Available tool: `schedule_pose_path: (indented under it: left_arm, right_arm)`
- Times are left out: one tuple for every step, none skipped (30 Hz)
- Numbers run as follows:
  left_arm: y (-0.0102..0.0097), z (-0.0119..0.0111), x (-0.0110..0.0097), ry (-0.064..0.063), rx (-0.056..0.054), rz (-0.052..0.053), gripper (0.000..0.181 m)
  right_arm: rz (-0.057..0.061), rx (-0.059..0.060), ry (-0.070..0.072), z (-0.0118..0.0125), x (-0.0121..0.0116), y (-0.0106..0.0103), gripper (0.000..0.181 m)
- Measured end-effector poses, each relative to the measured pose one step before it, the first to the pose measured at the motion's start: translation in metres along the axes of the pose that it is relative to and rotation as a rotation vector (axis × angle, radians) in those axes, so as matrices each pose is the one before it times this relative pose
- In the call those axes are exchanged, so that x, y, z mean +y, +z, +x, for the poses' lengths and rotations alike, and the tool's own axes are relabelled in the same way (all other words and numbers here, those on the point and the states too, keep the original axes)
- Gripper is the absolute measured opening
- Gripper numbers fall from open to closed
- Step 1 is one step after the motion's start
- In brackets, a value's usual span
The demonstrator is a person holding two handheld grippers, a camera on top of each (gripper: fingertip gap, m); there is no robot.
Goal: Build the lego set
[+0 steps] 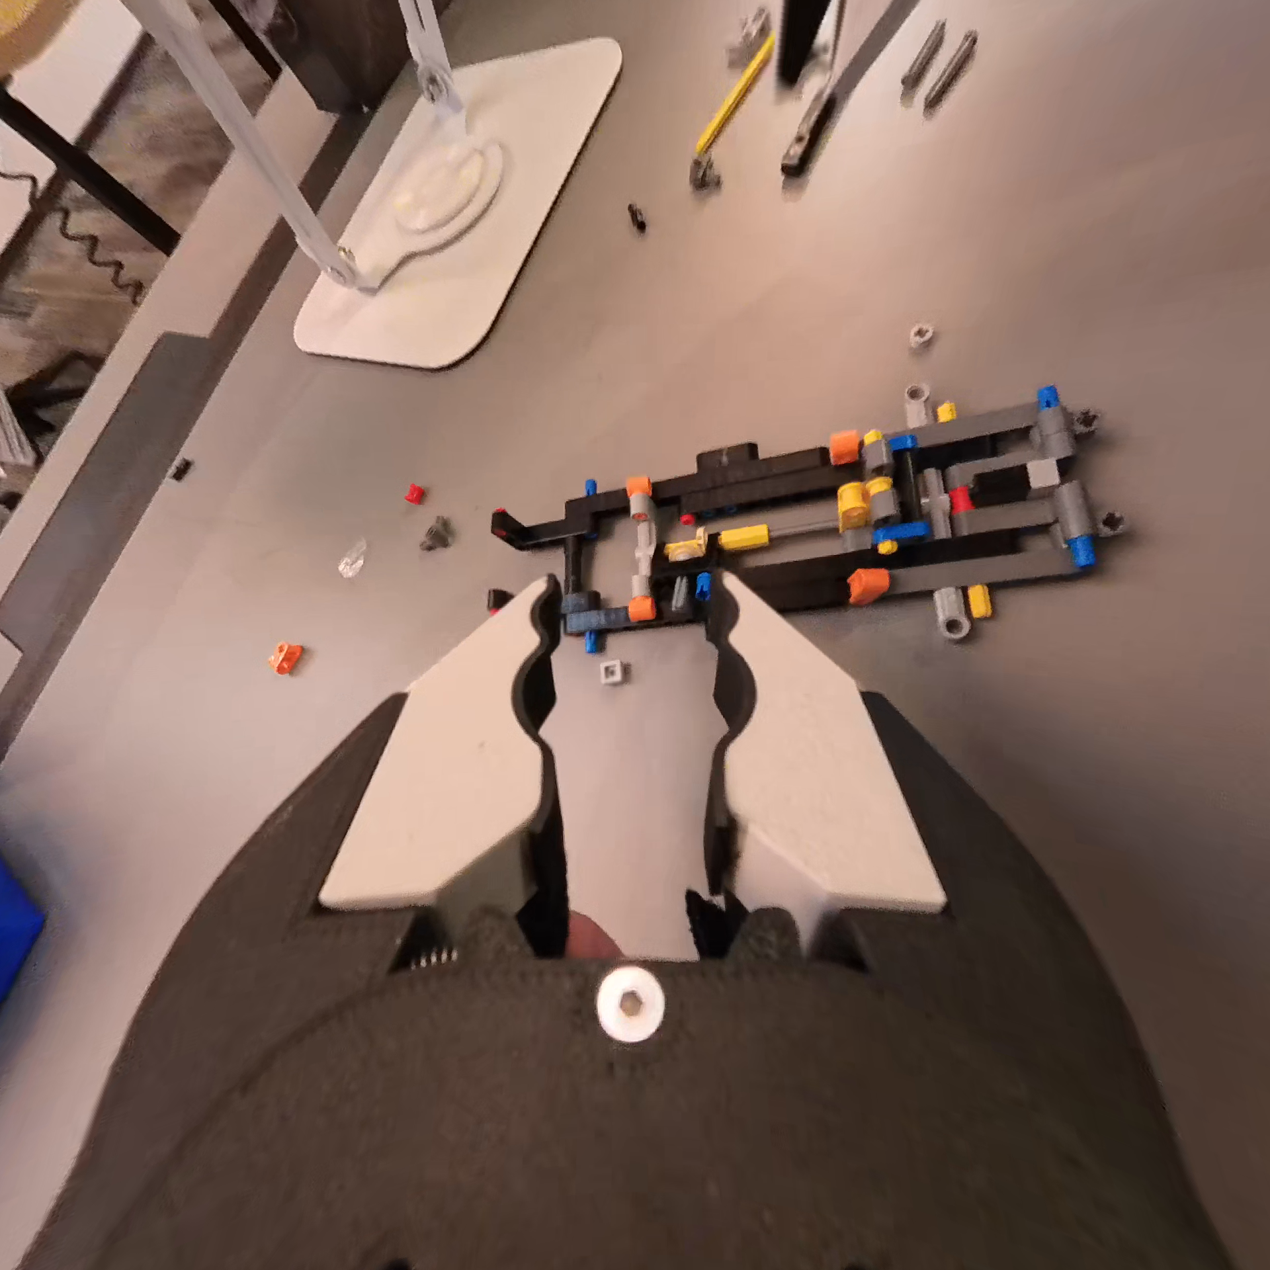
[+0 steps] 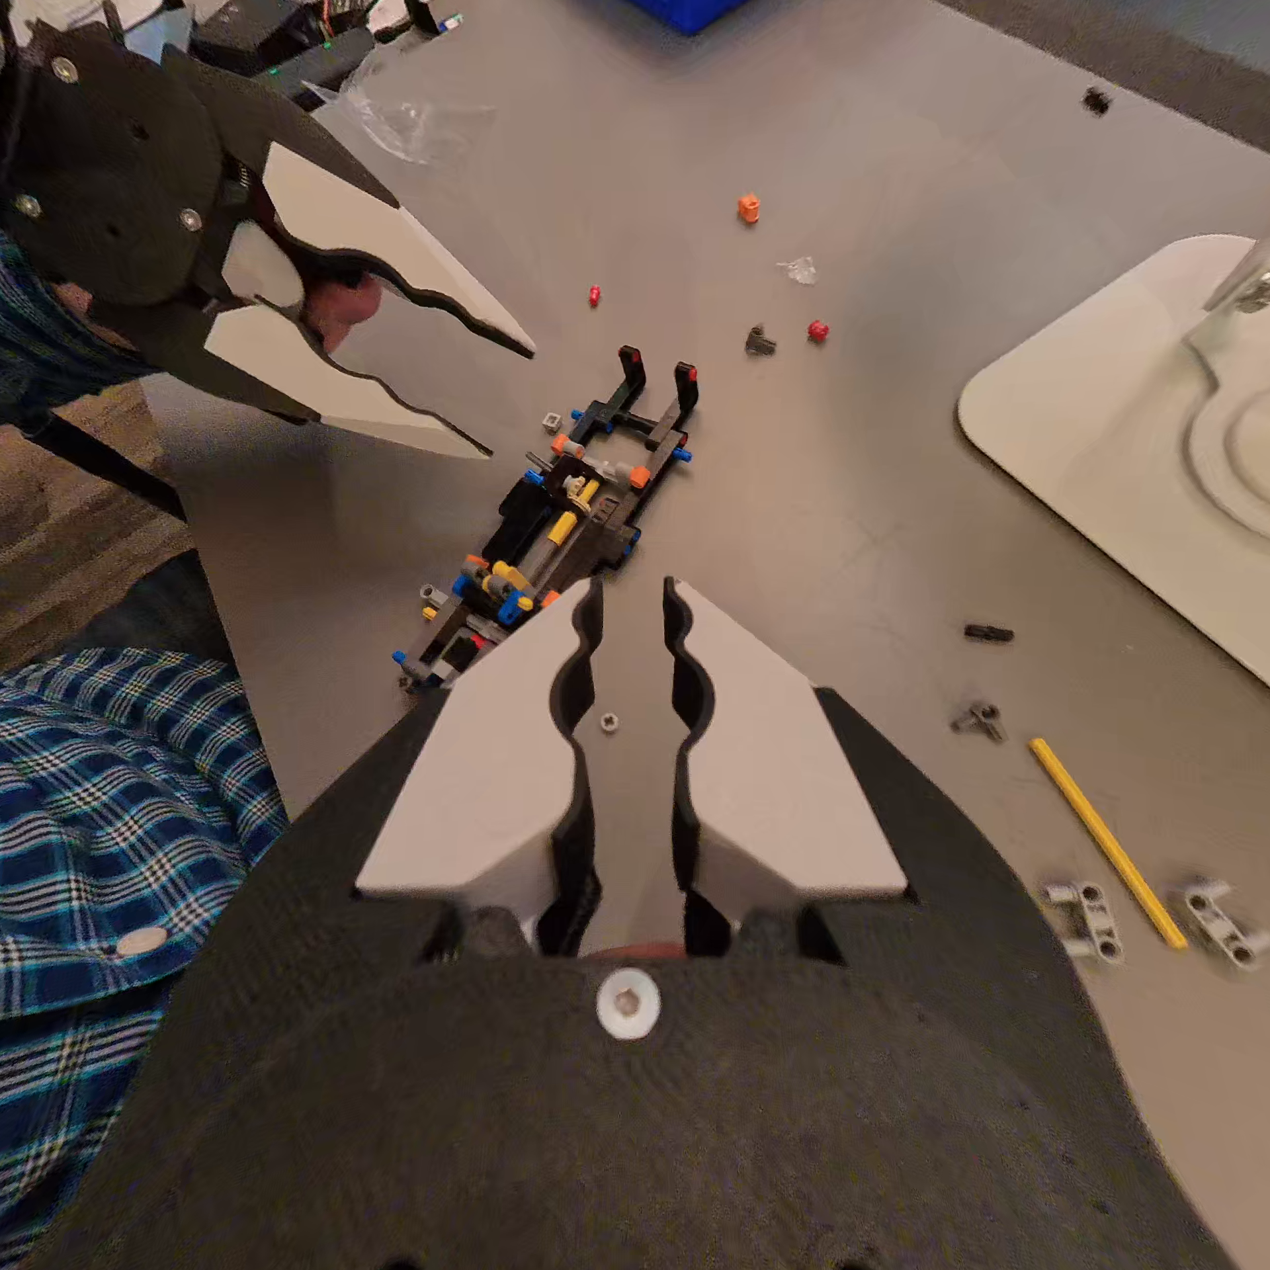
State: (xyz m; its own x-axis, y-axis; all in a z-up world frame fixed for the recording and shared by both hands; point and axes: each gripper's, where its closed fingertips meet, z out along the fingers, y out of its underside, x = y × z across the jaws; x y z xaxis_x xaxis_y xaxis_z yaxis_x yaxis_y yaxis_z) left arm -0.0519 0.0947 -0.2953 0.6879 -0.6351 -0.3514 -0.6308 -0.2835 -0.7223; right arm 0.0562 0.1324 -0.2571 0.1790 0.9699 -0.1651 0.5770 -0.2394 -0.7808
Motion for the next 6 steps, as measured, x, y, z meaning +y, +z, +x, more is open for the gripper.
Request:
schedule_pose_path:
  left_arm:
    - [-0.00111,-0.00221,0.00198,0.0028,-0.009,-0.0173,0.041]
    - [-0.00079,-0.00288,0.0035,-0.0099,-0.0091,-0.023,0.042]
    - [-0.00031,-0.00043,0.00408,-0.025,0.0091,-0.0256,0.043]
    - [-0.00095,0.00072,0.00171,-0.0248,0.0114,-0.0106,0.044]
    - [-0.00152,0.00055,0.00001,-0.0194,0.0027,-0.0052,0.045]
    - [-0.00121,0.00043,0.00077,-0.0141,-0.0023,-0.0153,0.045]
  right_arm:
    - [0.0089,0.0063,0.0018,0.00175,0.00158,-0.00365,0.015]
    - [0.0088,0.0051,0.0062,0.00158,0.00194,-0.00308,0.016]
    - [0.0102,0.0048,0.0079,0.00123,0.00211,-0.00265,0.016]
    - [0.0106,0.0018,0.0087,0.00063,0.00229,-0.00213,0.016]
    - [0.0099,0.0011,0.0091,0.00016,0.00261,-0.00176,0.017]
    - [0.0103,0.0007,0.0086,-0.00023,0.00264,-0.00145,0.018]
